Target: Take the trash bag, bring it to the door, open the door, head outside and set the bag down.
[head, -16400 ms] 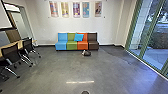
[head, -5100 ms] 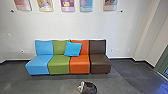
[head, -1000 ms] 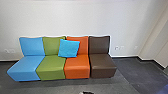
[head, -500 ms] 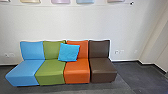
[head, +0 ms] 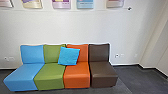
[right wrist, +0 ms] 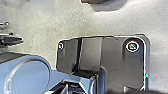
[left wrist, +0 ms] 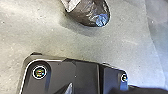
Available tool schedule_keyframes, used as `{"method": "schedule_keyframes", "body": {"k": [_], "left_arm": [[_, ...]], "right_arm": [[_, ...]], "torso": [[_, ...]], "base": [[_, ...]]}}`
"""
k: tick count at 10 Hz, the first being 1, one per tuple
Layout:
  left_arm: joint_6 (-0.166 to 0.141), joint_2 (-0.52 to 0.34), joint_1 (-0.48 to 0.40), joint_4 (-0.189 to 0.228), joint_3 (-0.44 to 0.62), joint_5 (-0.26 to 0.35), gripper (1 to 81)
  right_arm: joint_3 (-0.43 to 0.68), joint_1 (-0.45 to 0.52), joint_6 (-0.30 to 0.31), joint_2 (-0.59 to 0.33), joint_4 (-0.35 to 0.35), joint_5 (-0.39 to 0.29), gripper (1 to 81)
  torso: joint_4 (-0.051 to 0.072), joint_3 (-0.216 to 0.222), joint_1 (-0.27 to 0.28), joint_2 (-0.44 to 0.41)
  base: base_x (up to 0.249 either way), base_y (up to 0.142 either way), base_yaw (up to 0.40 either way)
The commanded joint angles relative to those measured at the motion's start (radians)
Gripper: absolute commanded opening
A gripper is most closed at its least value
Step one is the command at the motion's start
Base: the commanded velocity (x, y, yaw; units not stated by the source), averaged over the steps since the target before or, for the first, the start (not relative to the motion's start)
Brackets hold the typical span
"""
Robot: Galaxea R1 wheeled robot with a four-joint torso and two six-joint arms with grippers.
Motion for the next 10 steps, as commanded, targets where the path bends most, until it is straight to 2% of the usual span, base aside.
{"method": "schedule_keyframes", "body": {"k": [1, 2, 4, 5, 7, 9, 10], "left_arm": [[-0.019, -0.025, -0.074, -0.127, 0.012, 0.053, 81.1], [-0.019, -0.022, -0.079, -0.152, 0.012, 0.053, 81.1], [-0.02, -0.017, -0.101, -0.164, -0.011, 0.053, 81.1], [-0.02, -0.011, -0.119, -0.164, -0.029, 0.06, 81.1], [-0.02, 0.009, -0.156, -0.169, -0.067, 0.123, 81.1], [-0.02, 0.034, -0.183, -0.173, -0.106, 0.141, 81.1], [-0.02, 0.041, -0.197, -0.175, -0.12, 0.155, 81.1]], "right_arm": [[0.028, 0.064, 0.002, -0.044, 0.042, -0.064, 81.1], [0.03, 0.069, 0.002, -0.048, 0.051, -0.062, 81.1], [0.059, 0.079, 0.002, -0.074, 0.054, -0.062, 81.1], [0.09, 0.088, 0.002, -0.102, 0.054, -0.062, 81.1], [0.154, 0.105, 0.002, -0.165, 0.062, -0.058, 81.1], [0.205, 0.113, 0.001, -0.213, 0.062, -0.059, 81.1], [0.217, 0.115, 0.001, -0.228, 0.062, -0.058, 81.1]], "torso": [[0.0, 0.0, 0.062, -0.097], [0.0, 0.0, 0.085, -0.133], [0.0, 0.0, 0.129, -0.202], [0.0, -0.052, 0.15, -0.235], [0.0, -0.106, 0.186, -0.293], [0.0, -0.151, 0.216, -0.342], [0.0, -0.194, 0.245, -0.387]], "base": [[0.0, 0.0, 0.0], [0.0, 0.0, 0.0], [0.0, 0.0, 0.0], [0.0, 0.0, 0.0], [0.0, 0.0, 0.0], [0.0, 0.0, 0.0], [0.0, 0.0, 0.0]]}}
